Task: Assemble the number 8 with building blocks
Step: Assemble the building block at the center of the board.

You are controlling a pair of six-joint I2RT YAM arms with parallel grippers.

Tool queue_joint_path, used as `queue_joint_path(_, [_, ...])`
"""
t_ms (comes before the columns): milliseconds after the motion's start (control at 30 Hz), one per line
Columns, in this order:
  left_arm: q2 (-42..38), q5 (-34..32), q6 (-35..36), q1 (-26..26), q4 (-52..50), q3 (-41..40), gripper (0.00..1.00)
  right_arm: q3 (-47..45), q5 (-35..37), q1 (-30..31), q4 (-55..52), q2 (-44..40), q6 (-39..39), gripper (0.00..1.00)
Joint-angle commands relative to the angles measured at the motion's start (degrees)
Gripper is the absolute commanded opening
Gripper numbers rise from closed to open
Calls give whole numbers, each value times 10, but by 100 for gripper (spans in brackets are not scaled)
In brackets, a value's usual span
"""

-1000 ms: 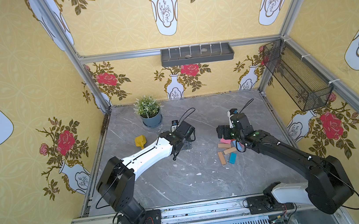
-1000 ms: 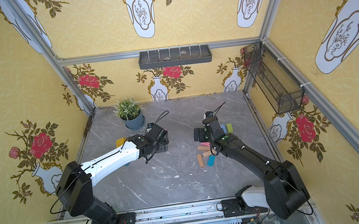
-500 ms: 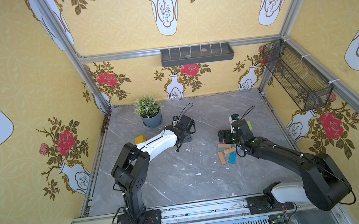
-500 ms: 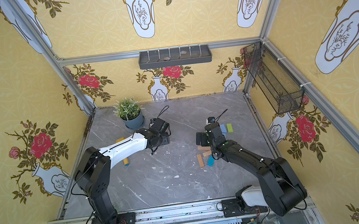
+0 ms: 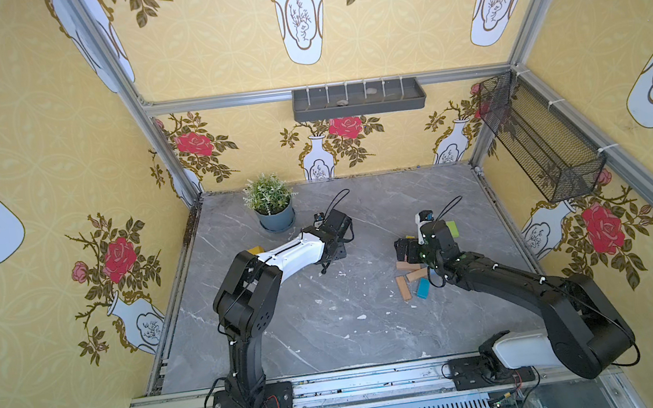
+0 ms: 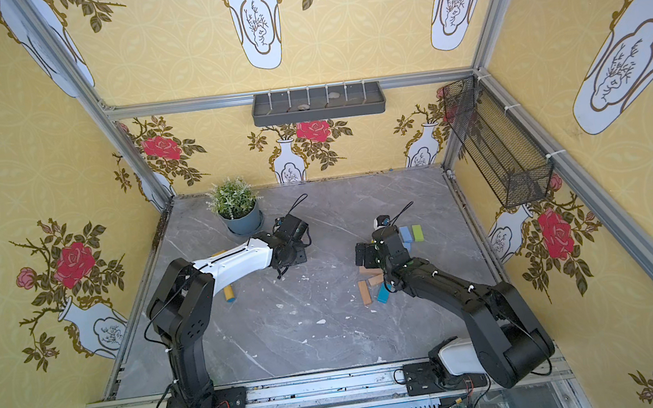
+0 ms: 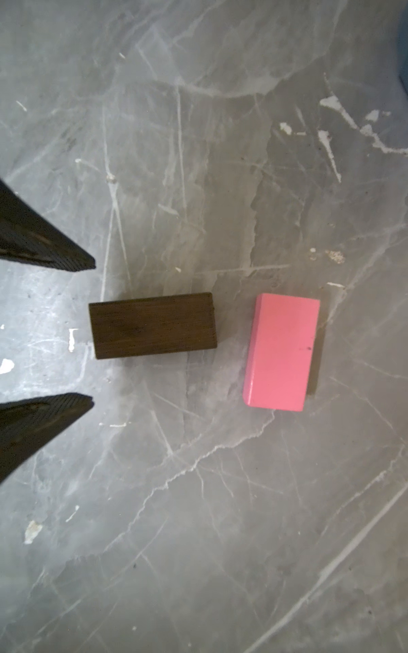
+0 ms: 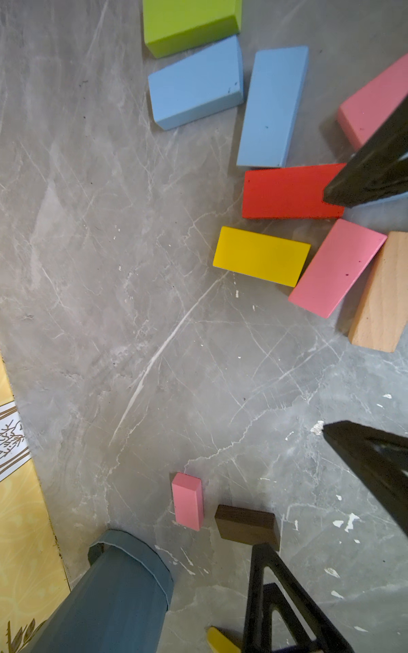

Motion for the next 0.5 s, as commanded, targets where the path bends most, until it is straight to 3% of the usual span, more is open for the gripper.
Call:
queue_joint_path(0, [13,8,9,3,5,4,57,3,-1,0,30,5,6,98])
queue_joint_path(467, [49,23,21,15,12,18,44,12,-7,0,24,19,5,98])
